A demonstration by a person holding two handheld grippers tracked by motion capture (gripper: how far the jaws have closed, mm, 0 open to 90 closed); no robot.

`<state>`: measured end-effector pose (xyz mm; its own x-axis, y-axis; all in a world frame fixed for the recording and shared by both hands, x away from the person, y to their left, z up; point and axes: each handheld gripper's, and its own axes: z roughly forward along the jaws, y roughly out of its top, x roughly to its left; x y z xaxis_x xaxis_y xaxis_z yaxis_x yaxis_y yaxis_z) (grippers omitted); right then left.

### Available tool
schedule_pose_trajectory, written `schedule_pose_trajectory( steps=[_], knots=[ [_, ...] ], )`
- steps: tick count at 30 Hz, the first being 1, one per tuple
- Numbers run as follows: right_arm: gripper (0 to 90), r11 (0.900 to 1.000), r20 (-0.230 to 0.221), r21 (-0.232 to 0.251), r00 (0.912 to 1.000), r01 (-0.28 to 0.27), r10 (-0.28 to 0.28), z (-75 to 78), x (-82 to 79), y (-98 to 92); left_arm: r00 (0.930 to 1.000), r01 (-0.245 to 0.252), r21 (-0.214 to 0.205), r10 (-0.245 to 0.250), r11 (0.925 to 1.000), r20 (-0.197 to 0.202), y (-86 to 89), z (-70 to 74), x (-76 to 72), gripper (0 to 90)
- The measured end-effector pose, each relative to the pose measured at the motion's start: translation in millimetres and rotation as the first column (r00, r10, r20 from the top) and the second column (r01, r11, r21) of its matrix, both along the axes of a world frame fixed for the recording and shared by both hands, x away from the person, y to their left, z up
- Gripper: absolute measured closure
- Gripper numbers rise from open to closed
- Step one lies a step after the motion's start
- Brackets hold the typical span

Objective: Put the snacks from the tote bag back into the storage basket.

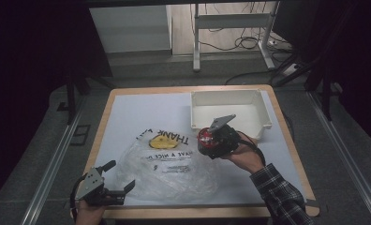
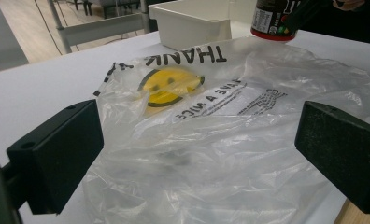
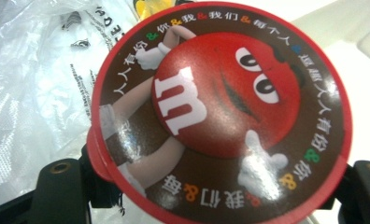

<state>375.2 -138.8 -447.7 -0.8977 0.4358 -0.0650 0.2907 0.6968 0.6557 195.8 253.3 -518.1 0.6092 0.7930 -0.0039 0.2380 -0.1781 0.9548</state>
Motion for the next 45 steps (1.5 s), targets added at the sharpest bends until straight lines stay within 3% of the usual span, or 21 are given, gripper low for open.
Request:
schedule_pose_trajectory(
  steps=[22, 45],
  knots=[
    [25.9, 0.9999, 0.02, 0.011, 0.9998, 0.002, -0.002, 7.8, 20.3, -14.4, 1.0, -0.001, 0.001, 0.001, 1.0, 0.0, 0.1, -0.1, 0.0, 1.1],
    [25.8, 0.9998, 0.028, 0.018, 0.9996, -0.011, 0.011, 4.6, 48.1, -17.0, 0.9998, -0.02, 0.002, 0.02, 0.9998, 0.007, 1.4, 0.4, -0.3, 0.2]
  ],
)
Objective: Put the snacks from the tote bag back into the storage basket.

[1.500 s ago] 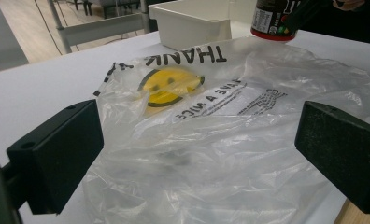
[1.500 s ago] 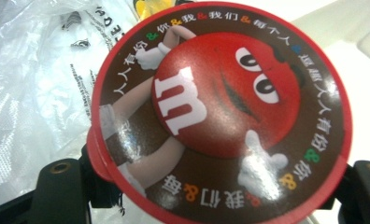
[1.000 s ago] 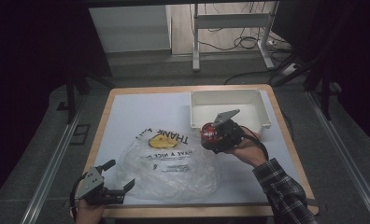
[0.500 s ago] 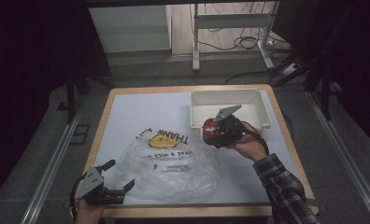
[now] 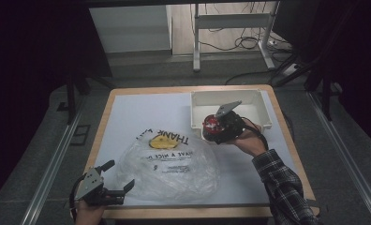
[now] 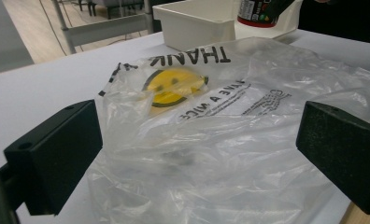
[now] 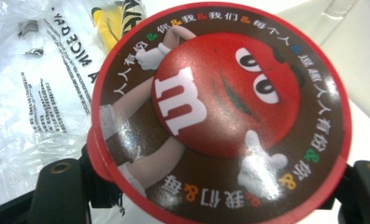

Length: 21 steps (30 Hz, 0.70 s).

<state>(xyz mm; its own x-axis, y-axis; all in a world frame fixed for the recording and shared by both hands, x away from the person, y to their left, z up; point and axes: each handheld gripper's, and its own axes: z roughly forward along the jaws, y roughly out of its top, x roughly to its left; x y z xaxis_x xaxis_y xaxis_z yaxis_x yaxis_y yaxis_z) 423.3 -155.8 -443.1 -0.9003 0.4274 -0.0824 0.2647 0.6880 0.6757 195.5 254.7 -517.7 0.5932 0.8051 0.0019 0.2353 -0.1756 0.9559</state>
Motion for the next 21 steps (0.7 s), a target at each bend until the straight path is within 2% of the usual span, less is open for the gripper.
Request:
schedule_pose_trajectory(
  steps=[5, 21],
  knots=[
    [25.8, 1.0, 0.002, -0.002, 1.0, -0.008, 0.008, -0.8, 6.7, -0.5, 0.9997, -0.023, -0.006, 0.023, 0.9997, 0.01, 2.3, 0.7, -0.5, 0.0],
    [25.9, 0.9992, -0.002, -0.004, 0.9992, -0.04, 0.04, -3.4, 24.6, -0.4, 0.9998, -0.019, -0.005, 0.019, 0.9998, 0.011, 2.0, 0.7, -0.6, 0.0]
  ],
)
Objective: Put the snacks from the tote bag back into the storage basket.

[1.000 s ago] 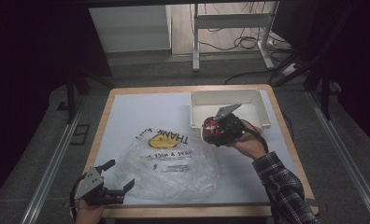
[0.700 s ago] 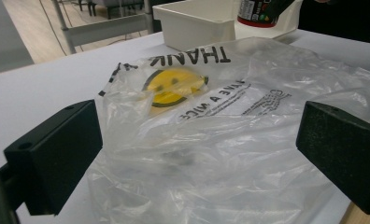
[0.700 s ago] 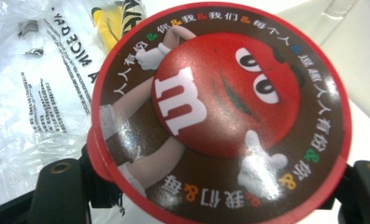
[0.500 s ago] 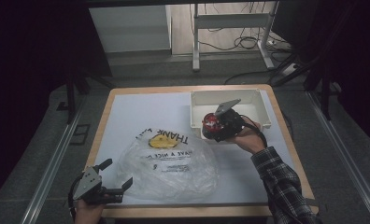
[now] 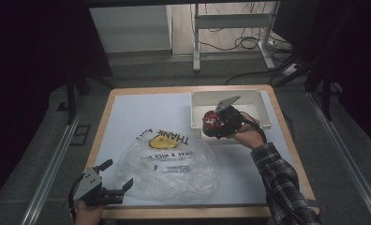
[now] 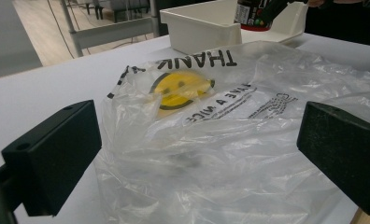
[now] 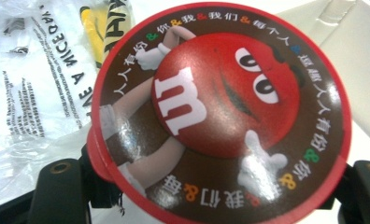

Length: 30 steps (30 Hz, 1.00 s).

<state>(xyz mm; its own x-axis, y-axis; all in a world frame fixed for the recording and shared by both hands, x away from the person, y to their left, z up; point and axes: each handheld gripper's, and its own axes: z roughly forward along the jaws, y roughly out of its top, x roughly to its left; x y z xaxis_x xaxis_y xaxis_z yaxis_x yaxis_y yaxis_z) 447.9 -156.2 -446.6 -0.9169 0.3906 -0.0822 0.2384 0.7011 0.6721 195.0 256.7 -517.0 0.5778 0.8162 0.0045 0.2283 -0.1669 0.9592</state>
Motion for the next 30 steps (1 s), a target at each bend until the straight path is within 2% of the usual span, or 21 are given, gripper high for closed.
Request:
schedule_pose_trajectory(
  steps=[15, 30],
  knots=[
    [25.9, 0.9999, -0.007, -0.013, 1.0, 0.002, -0.002, -4.8, 17.1, -0.2, 1.0, 0.0, -0.003, 0.0, 1.0, 0.001, 0.1, 0.1, 0.0, 0.0],
    [25.9, 0.9997, -0.015, -0.022, 0.9999, 0.004, -0.004, -14.2, 36.8, 9.7, 1.0, 0.0, -0.007, 0.0, 1.0, 0.001, 0.6, 0.1, -0.1, 0.0]
  ],
)
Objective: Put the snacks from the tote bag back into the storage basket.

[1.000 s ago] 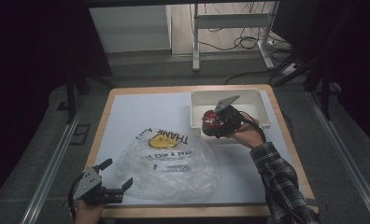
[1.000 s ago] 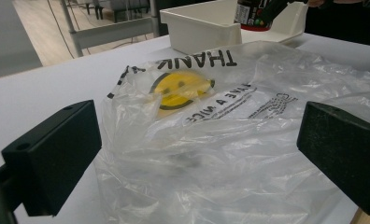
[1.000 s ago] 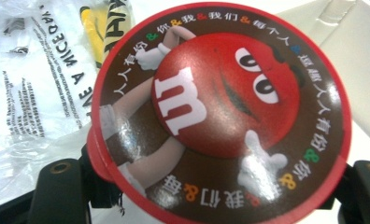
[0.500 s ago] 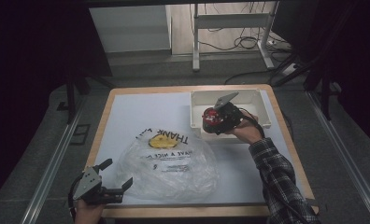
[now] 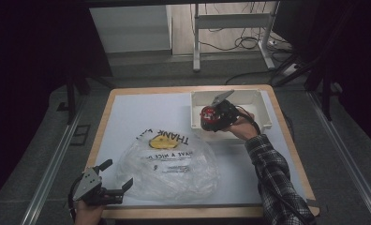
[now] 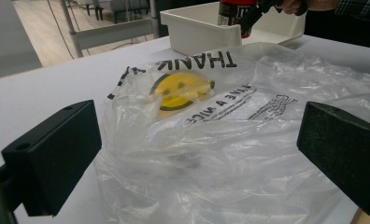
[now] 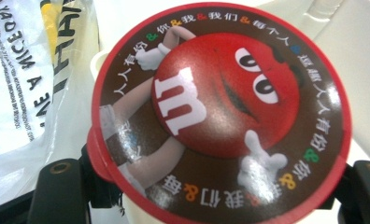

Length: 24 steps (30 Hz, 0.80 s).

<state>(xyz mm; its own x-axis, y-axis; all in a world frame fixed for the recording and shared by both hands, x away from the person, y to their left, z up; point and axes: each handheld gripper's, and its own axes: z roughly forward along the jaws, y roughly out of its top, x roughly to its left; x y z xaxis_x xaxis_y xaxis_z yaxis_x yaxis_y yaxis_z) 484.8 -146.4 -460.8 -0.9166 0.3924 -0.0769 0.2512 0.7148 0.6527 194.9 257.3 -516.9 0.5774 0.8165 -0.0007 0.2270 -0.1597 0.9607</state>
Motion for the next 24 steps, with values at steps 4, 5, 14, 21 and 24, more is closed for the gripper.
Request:
schedule_pose_trajectory(
  steps=[4, 5, 14, 21, 24],
  knots=[
    [25.9, 1.0, 0.001, 0.001, 1.0, 0.001, -0.001, -0.8, 2.5, 1.7, 1.0, 0.0, 0.0, 0.0, 1.0, 0.0, 0.1, 0.0, 0.0, 0.0],
    [25.8, 1.0, -0.001, -0.002, 1.0, 0.001, -0.001, -1.0, 3.5, 2.2, 1.0, 0.0, 0.0, 0.0, 1.0, 0.0, 0.0, 0.0, 0.0, 0.0],
    [25.9, 1.0, -0.001, -0.003, 1.0, 0.006, -0.006, -2.6, 9.4, 4.2, 1.0, 0.001, 0.0, -0.001, 1.0, 0.0, 0.0, -0.1, 0.0, 0.0],
    [25.9, 0.9999, 0.0, -0.005, 1.0, 0.009, -0.009, -4.7, 13.8, 4.5, 1.0, 0.001, 0.0, -0.001, 1.0, 0.001, 0.2, 0.1, -0.1, 0.0],
    [25.8, 0.9999, -0.002, -0.005, 1.0, 0.009, -0.009, -6.9, 16.7, 5.0, 1.0, 0.001, 0.0, -0.001, 1.0, 0.001, 0.1, 0.1, -0.1, 0.0]
  ],
)
